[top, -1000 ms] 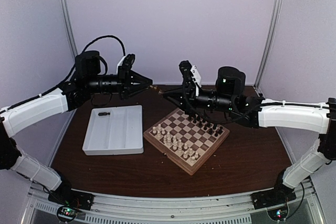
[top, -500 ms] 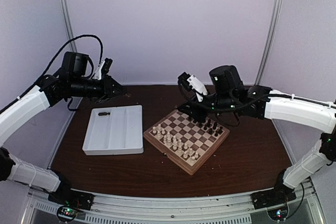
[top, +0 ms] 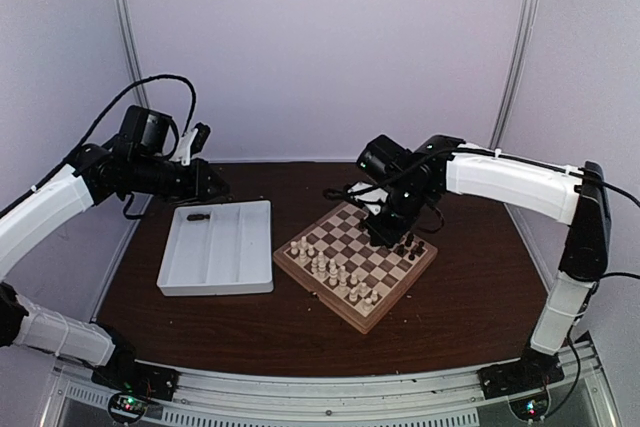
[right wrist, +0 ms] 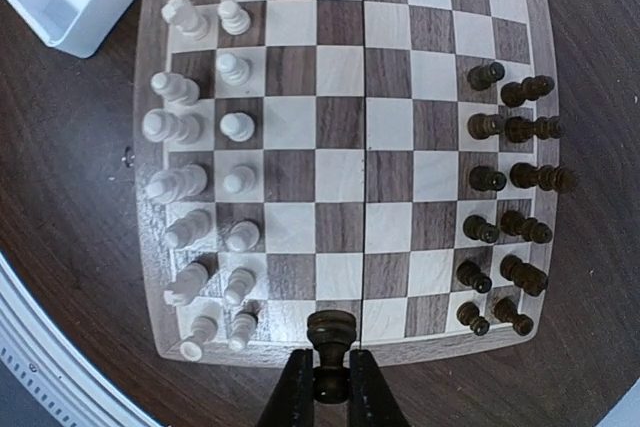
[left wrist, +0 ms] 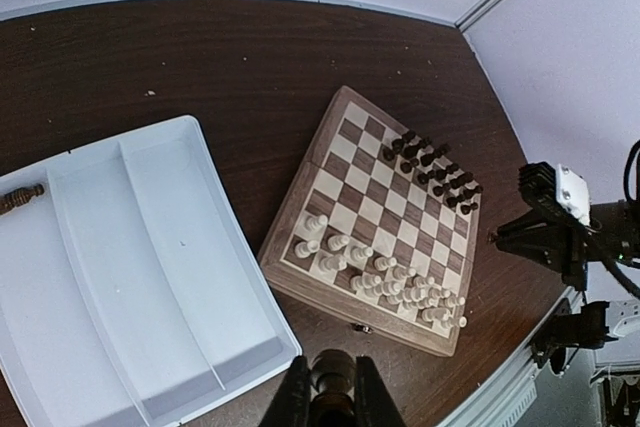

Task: Set up the chess pieces on the board
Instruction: Place the chess piece on the chessboard.

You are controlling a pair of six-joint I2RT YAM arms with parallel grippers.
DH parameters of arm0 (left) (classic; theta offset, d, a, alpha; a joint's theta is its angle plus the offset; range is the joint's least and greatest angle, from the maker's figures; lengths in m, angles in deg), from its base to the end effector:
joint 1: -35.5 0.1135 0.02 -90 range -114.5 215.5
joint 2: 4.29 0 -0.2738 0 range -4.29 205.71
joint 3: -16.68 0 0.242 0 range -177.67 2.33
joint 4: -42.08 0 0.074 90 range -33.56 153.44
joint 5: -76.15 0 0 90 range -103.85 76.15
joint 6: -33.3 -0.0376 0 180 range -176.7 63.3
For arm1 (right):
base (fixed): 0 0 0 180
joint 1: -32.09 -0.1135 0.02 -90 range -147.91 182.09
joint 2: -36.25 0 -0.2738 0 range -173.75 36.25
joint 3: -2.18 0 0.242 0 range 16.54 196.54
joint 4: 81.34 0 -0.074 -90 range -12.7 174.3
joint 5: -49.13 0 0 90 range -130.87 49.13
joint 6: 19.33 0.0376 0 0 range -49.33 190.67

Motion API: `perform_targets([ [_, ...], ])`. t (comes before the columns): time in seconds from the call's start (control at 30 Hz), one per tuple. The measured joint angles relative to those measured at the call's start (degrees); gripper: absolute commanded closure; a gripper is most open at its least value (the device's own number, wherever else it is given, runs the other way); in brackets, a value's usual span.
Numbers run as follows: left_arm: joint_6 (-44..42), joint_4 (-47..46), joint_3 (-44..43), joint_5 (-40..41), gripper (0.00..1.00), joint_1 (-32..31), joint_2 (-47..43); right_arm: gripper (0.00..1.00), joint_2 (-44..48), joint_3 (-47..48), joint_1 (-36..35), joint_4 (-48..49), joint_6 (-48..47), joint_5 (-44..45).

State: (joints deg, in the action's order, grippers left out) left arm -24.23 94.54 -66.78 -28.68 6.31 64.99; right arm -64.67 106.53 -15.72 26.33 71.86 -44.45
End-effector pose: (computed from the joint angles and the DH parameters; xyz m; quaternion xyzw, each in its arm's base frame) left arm 0.2086 -0.1276 0.3605 0.0307 0.8936 -0.3214 0.3119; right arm 0.2357 0.2636 0.2928 -0.3941 0.9001 0.1038 0.1538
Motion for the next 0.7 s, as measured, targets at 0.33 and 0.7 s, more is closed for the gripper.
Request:
perform_targets([
  [0.33, -1.0, 0.1, 1.0, 1.2, 0.97, 0.0, 0.5, 0.96, -19.8, 21.8, 3.3, -7.8, -3.2, 6.4],
  [0.7, -1.0, -0.1, 1.0, 0.1, 0.97, 0.0, 2.8, 0.95, -30.7, 31.0, 4.2, -11.0, -5.9, 6.7],
])
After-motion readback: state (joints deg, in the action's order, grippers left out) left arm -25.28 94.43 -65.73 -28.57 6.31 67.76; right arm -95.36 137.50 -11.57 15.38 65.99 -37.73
